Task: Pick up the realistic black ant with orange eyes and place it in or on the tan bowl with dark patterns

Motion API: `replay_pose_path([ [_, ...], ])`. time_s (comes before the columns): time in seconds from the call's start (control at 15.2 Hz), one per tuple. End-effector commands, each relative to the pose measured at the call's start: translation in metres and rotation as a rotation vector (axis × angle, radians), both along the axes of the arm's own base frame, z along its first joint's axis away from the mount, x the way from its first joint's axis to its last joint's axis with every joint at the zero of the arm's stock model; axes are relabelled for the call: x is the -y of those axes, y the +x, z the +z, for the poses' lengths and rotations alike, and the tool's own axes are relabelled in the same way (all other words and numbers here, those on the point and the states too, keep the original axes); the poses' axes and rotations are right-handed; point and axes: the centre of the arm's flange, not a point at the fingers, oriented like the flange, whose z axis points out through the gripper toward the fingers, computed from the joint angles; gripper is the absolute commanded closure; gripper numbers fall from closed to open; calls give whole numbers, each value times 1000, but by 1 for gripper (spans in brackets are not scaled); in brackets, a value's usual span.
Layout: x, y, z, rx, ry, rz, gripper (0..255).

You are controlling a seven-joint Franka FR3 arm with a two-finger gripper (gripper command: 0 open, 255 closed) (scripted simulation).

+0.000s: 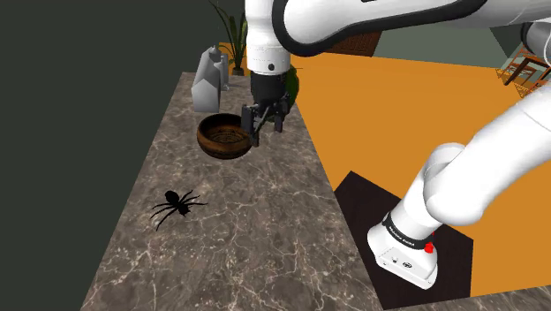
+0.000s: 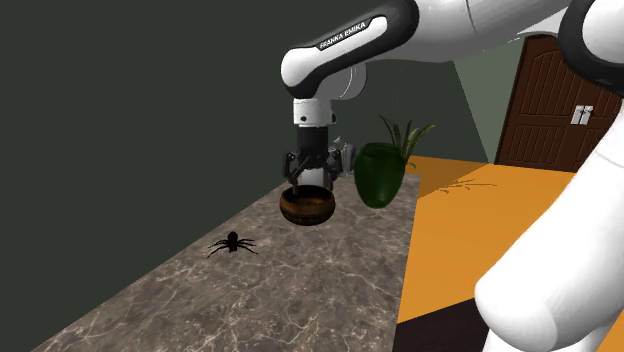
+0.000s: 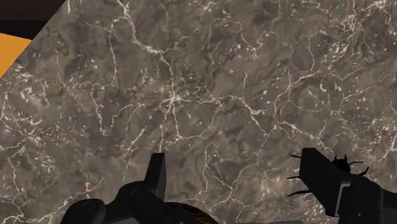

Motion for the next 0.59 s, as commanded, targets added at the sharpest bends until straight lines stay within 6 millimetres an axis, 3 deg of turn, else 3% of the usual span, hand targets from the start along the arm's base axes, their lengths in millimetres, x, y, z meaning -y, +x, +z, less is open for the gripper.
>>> replay_pose_path([
  [0.0,-23,12,-12,-19,-2,-9,0],
  [0.53,-110,61,-62,-93,-13,-39,0],
])
